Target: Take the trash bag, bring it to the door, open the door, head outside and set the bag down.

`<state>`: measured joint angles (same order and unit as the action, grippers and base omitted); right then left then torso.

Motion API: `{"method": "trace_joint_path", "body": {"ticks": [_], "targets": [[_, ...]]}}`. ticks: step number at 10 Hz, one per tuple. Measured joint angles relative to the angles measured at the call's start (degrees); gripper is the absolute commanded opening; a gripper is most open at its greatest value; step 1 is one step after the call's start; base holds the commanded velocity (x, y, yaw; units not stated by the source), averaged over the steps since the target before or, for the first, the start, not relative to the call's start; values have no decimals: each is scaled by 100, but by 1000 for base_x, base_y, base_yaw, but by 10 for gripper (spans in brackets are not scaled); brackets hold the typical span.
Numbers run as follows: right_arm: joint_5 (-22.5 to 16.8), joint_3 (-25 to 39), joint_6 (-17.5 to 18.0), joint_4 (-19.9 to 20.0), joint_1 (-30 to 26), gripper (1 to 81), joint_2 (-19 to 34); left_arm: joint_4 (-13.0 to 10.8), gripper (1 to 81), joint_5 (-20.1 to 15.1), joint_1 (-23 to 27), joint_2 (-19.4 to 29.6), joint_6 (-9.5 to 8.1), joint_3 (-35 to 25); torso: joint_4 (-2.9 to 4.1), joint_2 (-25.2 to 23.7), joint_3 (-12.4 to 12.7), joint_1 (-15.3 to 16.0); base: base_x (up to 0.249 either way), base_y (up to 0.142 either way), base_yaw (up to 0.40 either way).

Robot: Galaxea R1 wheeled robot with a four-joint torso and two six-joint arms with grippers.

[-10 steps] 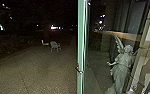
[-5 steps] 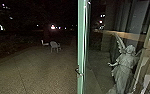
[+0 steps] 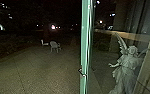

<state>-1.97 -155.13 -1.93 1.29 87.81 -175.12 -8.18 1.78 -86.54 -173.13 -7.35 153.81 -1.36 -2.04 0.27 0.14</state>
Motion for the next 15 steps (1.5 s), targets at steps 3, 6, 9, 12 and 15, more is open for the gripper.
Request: {"method": "trace_joint_path", "body": {"ticks": [3, 6, 9, 12, 15], "targets": [[-2, 0, 2, 0, -2, 811, 6, 0, 10, 12, -15, -2, 0, 0, 0, 0, 0, 0, 84, 0, 0], [5, 0, 2, 2, -18, 811, 1, 0, 10, 17, 7, 0, 0, 2, 0, 2, 0, 2, 84, 0, 0], [0, 0, 0, 0, -18, 811, 4, 0, 10, 20, 0, 13, 0, 2, 0, 2, 0, 2, 84, 0, 0], [2, 0, 0, 2, -16, 811, 1, 0, 10, 17, 0, 13, 0, 2, 0, 2, 0, 2, 84, 0, 0], [2, 0, 0, 0, -18, 811, 4, 0, 10, 20, 0, 13, -2, 2, 0, 2, 0, 5, 84, 0, 0]]}}
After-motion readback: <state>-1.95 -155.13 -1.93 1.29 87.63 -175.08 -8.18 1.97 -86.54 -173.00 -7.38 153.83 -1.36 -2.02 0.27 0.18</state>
